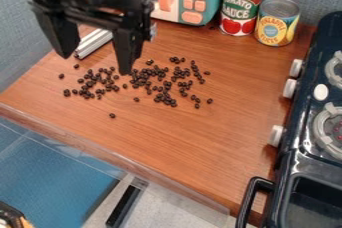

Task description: Sweep into pile

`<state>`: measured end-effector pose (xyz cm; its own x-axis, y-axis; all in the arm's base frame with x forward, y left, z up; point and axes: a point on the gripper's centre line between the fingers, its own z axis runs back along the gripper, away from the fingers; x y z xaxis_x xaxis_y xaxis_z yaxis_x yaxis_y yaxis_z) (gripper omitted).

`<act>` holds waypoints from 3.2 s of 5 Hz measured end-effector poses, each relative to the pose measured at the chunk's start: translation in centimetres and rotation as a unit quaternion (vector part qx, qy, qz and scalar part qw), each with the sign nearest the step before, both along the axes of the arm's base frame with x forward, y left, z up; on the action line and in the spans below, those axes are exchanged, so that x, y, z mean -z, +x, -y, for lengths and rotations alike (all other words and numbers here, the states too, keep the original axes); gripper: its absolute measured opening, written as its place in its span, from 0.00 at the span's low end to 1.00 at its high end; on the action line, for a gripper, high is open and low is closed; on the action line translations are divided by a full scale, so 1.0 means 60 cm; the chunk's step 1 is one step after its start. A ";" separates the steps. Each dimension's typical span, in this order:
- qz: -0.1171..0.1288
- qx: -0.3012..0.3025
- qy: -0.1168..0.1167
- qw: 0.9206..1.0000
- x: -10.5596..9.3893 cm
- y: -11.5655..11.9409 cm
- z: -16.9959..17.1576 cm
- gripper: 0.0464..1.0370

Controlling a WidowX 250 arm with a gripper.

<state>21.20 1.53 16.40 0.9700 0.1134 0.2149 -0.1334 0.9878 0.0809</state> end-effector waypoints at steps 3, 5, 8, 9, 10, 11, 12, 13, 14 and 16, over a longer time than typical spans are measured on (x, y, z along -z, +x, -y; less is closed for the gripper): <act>-0.015 0.066 0.046 0.997 0.118 0.174 -0.103 0.96; -0.070 0.087 0.066 0.992 0.151 0.271 -0.171 0.96; -0.066 0.158 0.062 0.983 0.160 0.296 -0.245 0.96; -0.063 0.159 0.059 0.984 0.164 0.296 -0.253 0.96; -0.066 0.155 0.059 0.984 0.185 0.305 -0.257 0.96; -0.074 0.147 0.070 0.984 0.205 0.308 -0.267 0.96; -0.081 0.143 0.079 0.983 0.226 0.314 -0.272 0.96; -0.081 0.133 0.094 0.983 0.228 0.324 -0.274 0.91; -0.084 0.122 0.100 0.984 0.230 0.326 -0.272 0.62; -0.086 0.111 0.105 0.984 0.231 0.324 -0.274 0.32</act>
